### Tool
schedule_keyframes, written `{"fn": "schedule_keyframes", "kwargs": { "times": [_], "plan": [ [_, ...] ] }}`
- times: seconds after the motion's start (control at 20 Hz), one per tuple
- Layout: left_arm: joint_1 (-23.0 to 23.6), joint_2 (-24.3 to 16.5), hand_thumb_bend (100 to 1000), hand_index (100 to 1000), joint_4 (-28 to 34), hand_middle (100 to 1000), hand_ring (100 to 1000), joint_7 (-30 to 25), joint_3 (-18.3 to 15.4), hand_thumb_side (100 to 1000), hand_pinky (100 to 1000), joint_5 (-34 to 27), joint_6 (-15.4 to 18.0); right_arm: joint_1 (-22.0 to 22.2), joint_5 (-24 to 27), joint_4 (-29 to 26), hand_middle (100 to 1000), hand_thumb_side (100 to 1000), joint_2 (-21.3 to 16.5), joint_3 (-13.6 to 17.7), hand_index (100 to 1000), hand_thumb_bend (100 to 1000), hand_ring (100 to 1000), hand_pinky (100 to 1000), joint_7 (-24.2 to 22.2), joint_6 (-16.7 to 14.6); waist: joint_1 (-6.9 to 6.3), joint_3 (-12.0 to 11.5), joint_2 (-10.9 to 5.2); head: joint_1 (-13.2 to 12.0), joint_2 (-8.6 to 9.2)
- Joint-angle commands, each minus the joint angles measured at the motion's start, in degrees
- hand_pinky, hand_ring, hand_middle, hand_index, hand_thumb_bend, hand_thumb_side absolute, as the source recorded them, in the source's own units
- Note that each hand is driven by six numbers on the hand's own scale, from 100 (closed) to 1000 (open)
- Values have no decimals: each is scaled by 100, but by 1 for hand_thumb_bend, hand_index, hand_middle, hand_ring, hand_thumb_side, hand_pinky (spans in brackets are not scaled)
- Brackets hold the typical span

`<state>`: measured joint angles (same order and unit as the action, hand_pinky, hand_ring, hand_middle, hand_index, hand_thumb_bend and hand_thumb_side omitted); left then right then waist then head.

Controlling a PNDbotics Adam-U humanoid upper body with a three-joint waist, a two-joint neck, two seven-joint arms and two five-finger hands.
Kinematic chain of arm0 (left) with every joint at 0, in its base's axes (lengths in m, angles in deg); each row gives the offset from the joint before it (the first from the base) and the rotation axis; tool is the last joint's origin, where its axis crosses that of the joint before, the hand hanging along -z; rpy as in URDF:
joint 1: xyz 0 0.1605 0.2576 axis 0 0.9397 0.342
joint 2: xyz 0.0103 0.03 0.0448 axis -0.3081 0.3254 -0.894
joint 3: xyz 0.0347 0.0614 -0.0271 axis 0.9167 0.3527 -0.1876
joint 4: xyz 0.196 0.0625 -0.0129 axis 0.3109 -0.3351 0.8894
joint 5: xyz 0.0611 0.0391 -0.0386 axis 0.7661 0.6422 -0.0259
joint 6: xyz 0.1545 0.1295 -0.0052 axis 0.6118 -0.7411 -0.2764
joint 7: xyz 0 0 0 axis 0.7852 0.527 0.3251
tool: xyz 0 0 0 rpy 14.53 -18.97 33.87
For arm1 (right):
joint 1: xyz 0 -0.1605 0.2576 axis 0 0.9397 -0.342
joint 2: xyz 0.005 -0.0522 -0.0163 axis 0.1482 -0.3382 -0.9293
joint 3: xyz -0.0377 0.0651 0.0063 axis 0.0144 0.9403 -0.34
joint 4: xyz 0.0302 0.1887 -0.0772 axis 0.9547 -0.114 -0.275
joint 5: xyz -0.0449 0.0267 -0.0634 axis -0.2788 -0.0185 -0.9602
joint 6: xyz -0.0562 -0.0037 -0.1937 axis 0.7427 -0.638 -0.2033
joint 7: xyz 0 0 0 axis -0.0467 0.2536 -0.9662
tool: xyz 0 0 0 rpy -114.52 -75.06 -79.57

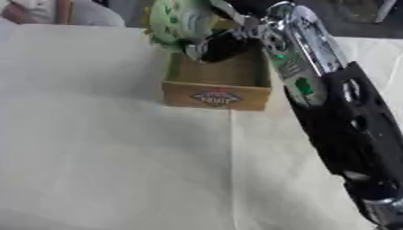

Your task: Pick up objects on the table and place them in the box.

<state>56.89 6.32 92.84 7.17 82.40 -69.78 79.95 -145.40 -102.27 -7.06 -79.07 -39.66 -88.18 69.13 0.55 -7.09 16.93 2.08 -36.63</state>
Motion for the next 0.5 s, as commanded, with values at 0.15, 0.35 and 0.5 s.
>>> {"fn": "schedule_keyframes", "kwargs": {
  "times": [0.15, 0.35, 0.5],
  "plan": [
    [-47, -55, 100, 876, 77, 614, 682, -33, -29, 1000, 580, -35, 25, -392, -668, 873, 443, 465, 207, 338, 513, 100, 796, 807, 277, 312, -63, -33, -87, 63, 112],
    [-56, -15, 100, 876, 77, 613, 681, -56, -28, 1000, 579, -25, 32, -541, -1098, 1384, 443, 465, 334, 563, 511, 100, 796, 806, 513, 535, -88, -43, -30, 87, 166],
    [-62, 11, 100, 876, 77, 613, 681, -71, -27, 1000, 579, -16, 34, -607, -1335, 1645, 444, 465, 394, 718, 513, 100, 796, 806, 618, 693, -104, -46, 7, 101, 213]
  ]
}}
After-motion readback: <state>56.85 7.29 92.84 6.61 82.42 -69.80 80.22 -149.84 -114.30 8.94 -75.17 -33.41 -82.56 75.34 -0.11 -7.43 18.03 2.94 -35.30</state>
